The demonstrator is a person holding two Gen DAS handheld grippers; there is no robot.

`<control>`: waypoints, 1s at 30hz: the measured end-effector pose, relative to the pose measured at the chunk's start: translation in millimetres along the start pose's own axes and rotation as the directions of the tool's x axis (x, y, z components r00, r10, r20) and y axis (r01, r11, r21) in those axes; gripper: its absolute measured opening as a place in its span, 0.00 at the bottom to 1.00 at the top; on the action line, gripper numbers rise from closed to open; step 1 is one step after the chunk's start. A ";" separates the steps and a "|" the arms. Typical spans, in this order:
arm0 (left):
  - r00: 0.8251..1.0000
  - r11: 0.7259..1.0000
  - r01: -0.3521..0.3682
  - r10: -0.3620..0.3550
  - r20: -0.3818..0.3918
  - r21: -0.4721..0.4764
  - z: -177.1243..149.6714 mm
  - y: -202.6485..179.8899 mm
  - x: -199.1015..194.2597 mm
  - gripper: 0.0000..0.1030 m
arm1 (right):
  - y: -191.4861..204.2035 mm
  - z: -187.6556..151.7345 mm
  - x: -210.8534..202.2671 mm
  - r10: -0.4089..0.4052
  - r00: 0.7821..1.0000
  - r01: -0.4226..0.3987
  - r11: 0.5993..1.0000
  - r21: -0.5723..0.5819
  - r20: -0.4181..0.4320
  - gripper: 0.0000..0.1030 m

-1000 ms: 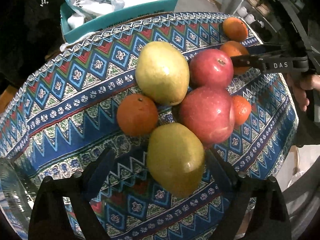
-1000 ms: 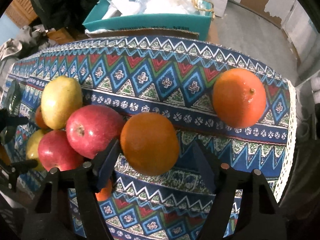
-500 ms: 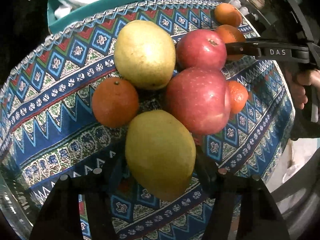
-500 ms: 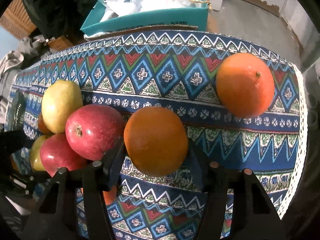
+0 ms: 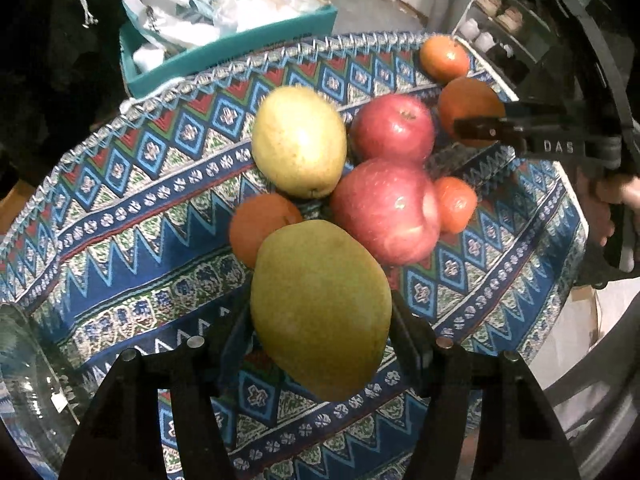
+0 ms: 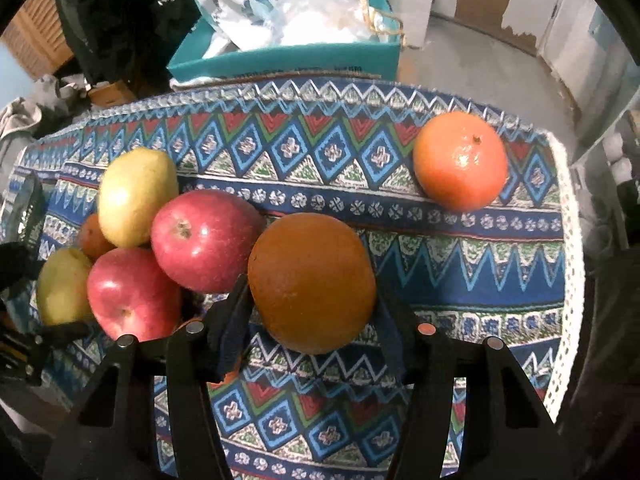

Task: Organize fruits
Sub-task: 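Close the left tool on the pear while the right tool grasps the orange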

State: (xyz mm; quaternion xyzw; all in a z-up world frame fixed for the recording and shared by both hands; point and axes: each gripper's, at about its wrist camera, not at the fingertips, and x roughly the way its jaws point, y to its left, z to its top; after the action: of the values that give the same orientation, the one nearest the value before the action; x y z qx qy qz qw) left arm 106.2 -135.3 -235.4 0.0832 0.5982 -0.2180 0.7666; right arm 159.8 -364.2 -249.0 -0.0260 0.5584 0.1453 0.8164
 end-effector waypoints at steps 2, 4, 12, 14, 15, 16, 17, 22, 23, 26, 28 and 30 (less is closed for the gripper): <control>1.000 1.000 -0.003 0.003 0.019 -0.003 -1.8 -3.3 -8.5 0.64 | 3.9 -1.3 -9.3 0.004 1.000 -0.004 1.000 -0.005 0.020 0.57; 0.999 1.000 -0.007 0.007 0.037 -0.006 -4.1 -1.0 -16.9 0.64 | 8.5 -1.8 -20.4 0.003 0.999 -0.003 1.000 -0.011 0.046 0.57; 0.994 0.999 -0.024 0.027 0.104 -0.025 -10.4 -2.7 -41.9 0.64 | 34.3 0.9 -60.4 0.029 0.987 -0.025 0.999 -0.023 0.157 0.57; 0.992 0.999 -0.019 0.024 0.123 -0.038 -12.1 0.5 -50.5 0.64 | 41.5 0.7 -69.2 0.035 0.983 -0.030 0.999 -0.031 0.182 0.57; 0.991 0.999 -0.019 0.024 0.129 -0.040 -12.3 0.9 -53.0 0.64 | 45.7 0.0 -74.3 0.043 0.979 -0.038 0.999 -0.033 0.197 0.57; 0.990 0.999 -0.022 0.027 0.137 -0.040 -13.3 1.8 -57.6 0.64 | 47.8 -0.4 -78.8 0.052 0.977 -0.046 0.998 -0.033 0.209 0.57; 0.989 0.999 -0.026 0.032 0.147 -0.041 -14.6 2.3 -61.9 0.64 | 50.6 0.4 -81.6 0.059 0.974 -0.053 0.998 -0.034 0.219 0.57; 0.978 0.998 -0.048 0.056 0.202 -0.044 -18.9 5.9 -84.0 0.64 | 71.2 1.1 -102.3 0.083 0.958 -0.067 0.995 -0.069 0.273 0.57; 0.976 0.998 -0.048 0.057 0.212 -0.046 -19.4 7.1 -88.7 0.64 | 74.9 1.2 -105.5 0.092 0.955 -0.074 0.995 -0.073 0.281 0.57; 0.970 0.998 -0.046 0.057 0.234 -0.052 -21.9 10.7 -99.4 0.64 | 85.7 3.1 -115.2 0.106 0.948 -0.084 0.993 -0.084 0.301 0.57; 0.966 0.997 -0.050 0.061 0.252 -0.052 -24.3 13.1 -107.6 0.64 | 92.7 3.9 -122.2 0.111 0.943 -0.085 0.992 -0.097 0.315 0.57; 0.962 0.997 -0.055 0.067 0.265 -0.053 -26.7 13.9 -113.8 0.64 | 100.8 6.2 -128.4 0.122 0.937 -0.089 0.990 -0.114 0.329 0.57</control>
State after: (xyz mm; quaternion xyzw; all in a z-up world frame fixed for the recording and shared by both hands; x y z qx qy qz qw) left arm 67.1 -85.9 -136.0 0.0542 0.4917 -0.1900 0.8480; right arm 95.6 -293.2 -116.6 -0.0106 0.4044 0.2179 0.8882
